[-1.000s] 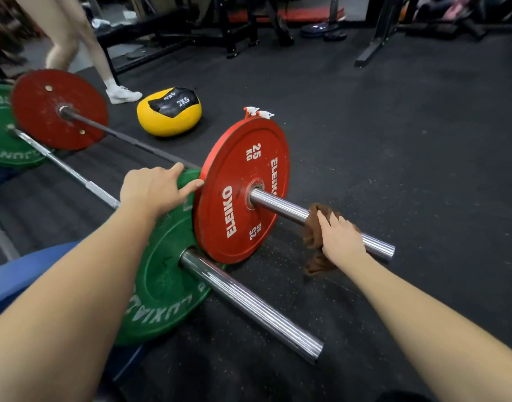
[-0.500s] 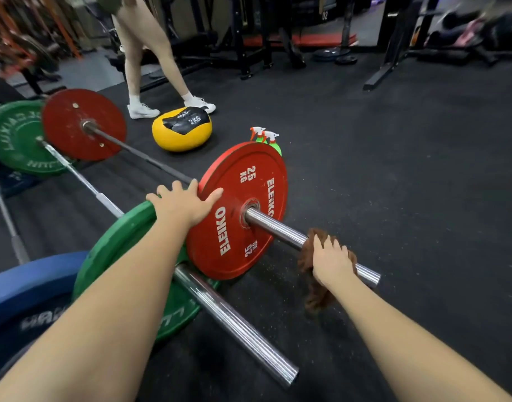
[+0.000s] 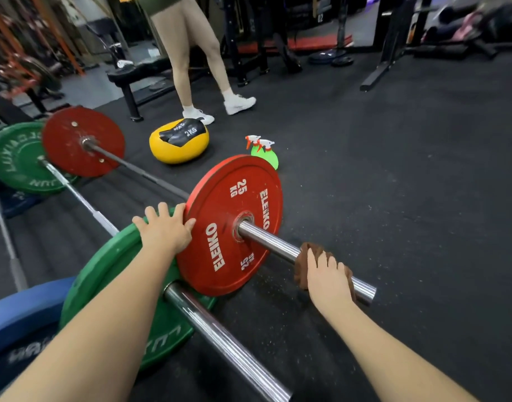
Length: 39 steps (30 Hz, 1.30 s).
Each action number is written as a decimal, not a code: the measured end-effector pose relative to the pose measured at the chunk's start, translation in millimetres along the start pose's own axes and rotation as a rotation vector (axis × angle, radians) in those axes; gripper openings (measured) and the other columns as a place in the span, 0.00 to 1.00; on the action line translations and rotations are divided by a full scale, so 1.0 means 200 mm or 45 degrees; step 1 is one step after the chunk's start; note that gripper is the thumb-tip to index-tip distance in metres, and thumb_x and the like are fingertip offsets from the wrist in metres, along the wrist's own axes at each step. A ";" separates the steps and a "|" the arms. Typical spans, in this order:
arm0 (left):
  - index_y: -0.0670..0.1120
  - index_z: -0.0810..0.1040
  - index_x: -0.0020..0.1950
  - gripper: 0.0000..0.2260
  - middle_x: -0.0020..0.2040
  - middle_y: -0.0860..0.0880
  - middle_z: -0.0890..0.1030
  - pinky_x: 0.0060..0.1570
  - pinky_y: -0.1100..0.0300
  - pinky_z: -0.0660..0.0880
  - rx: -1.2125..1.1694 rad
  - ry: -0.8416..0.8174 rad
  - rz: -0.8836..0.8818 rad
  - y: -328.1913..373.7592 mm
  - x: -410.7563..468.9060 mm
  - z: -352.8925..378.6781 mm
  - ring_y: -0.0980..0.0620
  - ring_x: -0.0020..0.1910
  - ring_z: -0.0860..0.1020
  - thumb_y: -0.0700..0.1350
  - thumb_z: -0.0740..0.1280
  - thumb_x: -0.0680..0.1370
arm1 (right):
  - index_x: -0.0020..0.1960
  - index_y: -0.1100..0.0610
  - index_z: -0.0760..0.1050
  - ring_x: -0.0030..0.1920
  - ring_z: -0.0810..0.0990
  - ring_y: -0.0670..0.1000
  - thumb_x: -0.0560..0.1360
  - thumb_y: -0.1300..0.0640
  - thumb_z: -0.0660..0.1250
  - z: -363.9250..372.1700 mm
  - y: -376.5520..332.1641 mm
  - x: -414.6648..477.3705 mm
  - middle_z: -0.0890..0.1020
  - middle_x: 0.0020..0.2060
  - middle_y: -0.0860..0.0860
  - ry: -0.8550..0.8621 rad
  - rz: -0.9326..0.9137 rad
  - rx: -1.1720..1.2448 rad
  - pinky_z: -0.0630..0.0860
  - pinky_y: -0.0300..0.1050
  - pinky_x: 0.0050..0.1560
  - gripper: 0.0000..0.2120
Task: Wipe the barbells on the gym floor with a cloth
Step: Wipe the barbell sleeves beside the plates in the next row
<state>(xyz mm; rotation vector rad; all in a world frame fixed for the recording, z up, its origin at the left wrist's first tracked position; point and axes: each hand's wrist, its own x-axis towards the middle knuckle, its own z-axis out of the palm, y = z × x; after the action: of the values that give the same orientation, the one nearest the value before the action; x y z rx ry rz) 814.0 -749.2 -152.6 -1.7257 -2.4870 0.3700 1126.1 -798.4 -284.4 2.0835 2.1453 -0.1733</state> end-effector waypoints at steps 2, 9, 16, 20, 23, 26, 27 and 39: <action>0.56 0.56 0.81 0.26 0.80 0.42 0.57 0.73 0.31 0.52 0.013 -0.038 0.001 0.01 0.00 -0.02 0.34 0.78 0.54 0.64 0.47 0.85 | 0.82 0.57 0.50 0.74 0.68 0.61 0.80 0.53 0.68 0.01 0.04 -0.03 0.65 0.77 0.60 -0.023 -0.016 -0.007 0.66 0.59 0.75 0.38; 0.55 0.58 0.80 0.28 0.80 0.41 0.58 0.73 0.30 0.52 -0.030 -0.067 -0.022 0.02 0.00 -0.03 0.33 0.78 0.55 0.65 0.47 0.84 | 0.82 0.61 0.46 0.76 0.65 0.61 0.82 0.52 0.65 0.04 0.27 -0.21 0.60 0.79 0.62 -0.106 0.095 -0.009 0.63 0.59 0.77 0.38; 0.41 0.72 0.69 0.37 0.69 0.37 0.74 0.67 0.38 0.68 -0.350 0.147 0.105 0.20 0.22 -0.23 0.34 0.69 0.71 0.72 0.52 0.80 | 0.78 0.60 0.61 0.71 0.72 0.62 0.80 0.51 0.69 -0.04 0.15 -0.02 0.72 0.72 0.60 -0.219 0.208 0.106 0.66 0.61 0.74 0.32; 0.41 0.70 0.68 0.29 0.66 0.35 0.74 0.63 0.39 0.72 -0.639 0.292 0.301 0.48 0.38 -0.32 0.33 0.66 0.73 0.65 0.56 0.83 | 0.81 0.56 0.56 0.75 0.67 0.60 0.79 0.50 0.69 -0.05 -0.01 0.09 0.67 0.76 0.58 -0.091 0.061 0.233 0.60 0.60 0.78 0.36; 0.41 0.70 0.71 0.30 0.67 0.36 0.71 0.63 0.39 0.71 -0.636 0.370 0.250 0.62 0.46 -0.31 0.33 0.66 0.72 0.65 0.53 0.83 | 0.81 0.54 0.56 0.75 0.67 0.58 0.81 0.48 0.65 -0.06 -0.11 0.20 0.66 0.77 0.56 -0.016 -0.013 0.332 0.61 0.58 0.78 0.33; 0.38 0.76 0.63 0.30 0.60 0.35 0.76 0.55 0.41 0.73 -0.564 0.565 0.158 0.64 0.50 -0.21 0.32 0.59 0.76 0.63 0.52 0.84 | 0.81 0.52 0.56 0.74 0.69 0.57 0.82 0.47 0.63 -0.06 -0.18 0.27 0.67 0.77 0.55 -0.024 -0.054 0.413 0.64 0.56 0.76 0.31; 0.37 0.77 0.59 0.29 0.56 0.35 0.78 0.50 0.42 0.74 -0.518 0.638 0.166 0.64 0.50 -0.17 0.32 0.54 0.77 0.62 0.53 0.84 | 0.81 0.52 0.56 0.72 0.71 0.57 0.83 0.47 0.62 -0.06 -0.19 0.28 0.69 0.76 0.54 -0.029 -0.069 0.422 0.68 0.55 0.74 0.30; 0.39 0.79 0.51 0.23 0.47 0.38 0.80 0.43 0.46 0.71 -0.430 0.986 0.069 0.68 0.62 -0.05 0.36 0.45 0.79 0.56 0.55 0.84 | 0.50 0.57 0.79 0.51 0.82 0.61 0.67 0.49 0.61 -0.10 -0.30 0.84 0.84 0.47 0.57 -0.352 0.443 1.571 0.79 0.57 0.59 0.17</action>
<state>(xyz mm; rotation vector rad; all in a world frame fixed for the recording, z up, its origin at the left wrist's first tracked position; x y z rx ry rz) 896.1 -587.4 -185.2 -1.6043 -1.9869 -0.6366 1060.5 -630.9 -296.7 2.6124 1.5354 -1.9888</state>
